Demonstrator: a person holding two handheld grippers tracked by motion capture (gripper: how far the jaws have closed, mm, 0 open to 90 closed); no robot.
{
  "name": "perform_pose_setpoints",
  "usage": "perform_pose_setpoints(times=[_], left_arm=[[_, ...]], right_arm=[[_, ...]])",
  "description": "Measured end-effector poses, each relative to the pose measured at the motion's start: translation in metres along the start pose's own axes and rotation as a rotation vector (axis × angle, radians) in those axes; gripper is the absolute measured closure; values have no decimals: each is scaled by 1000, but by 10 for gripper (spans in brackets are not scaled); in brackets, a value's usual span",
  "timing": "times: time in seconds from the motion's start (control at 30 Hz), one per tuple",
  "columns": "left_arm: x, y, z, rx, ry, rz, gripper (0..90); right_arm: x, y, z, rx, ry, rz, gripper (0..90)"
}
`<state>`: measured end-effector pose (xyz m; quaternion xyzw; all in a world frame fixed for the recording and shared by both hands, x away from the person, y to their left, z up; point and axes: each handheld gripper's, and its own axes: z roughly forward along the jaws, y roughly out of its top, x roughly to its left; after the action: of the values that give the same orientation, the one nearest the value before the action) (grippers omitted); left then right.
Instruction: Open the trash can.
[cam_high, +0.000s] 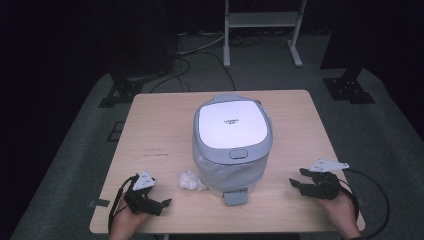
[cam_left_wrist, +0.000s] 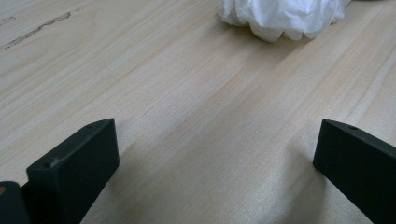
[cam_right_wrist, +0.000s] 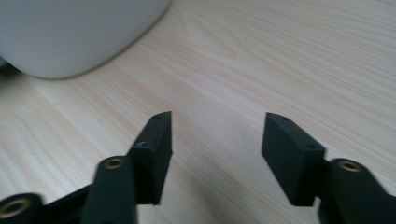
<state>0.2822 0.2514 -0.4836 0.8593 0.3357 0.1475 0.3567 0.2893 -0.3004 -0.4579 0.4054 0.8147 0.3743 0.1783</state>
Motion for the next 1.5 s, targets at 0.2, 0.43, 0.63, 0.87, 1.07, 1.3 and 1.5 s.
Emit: perform_pose_setpoints(times=[0.2,0.43,0.63,0.87,1.07,1.3,1.5], left_arm=[[0,0,0,0,0,0,0],[0,0,0,0,0,0,0],[0,0,0,-1,0,0,0],[0,0,0,2,0,1,0],[0,0,0,1,0,1,0],[0,0,0,2,0,1,0],[0,0,0,1,0,1,0]], right_arm=[[1,7,-4,-21,34,7,607],[-1,16,-12,-51,104,35,833],[-1,25,-19,-74,133,29,900],[-1,38,-32,-109,157,11,900],[-1,46,-41,-132,180,-6,900],[0,56,-50,-156,199,-12,900],[5,70,-59,-174,242,-27,900]])
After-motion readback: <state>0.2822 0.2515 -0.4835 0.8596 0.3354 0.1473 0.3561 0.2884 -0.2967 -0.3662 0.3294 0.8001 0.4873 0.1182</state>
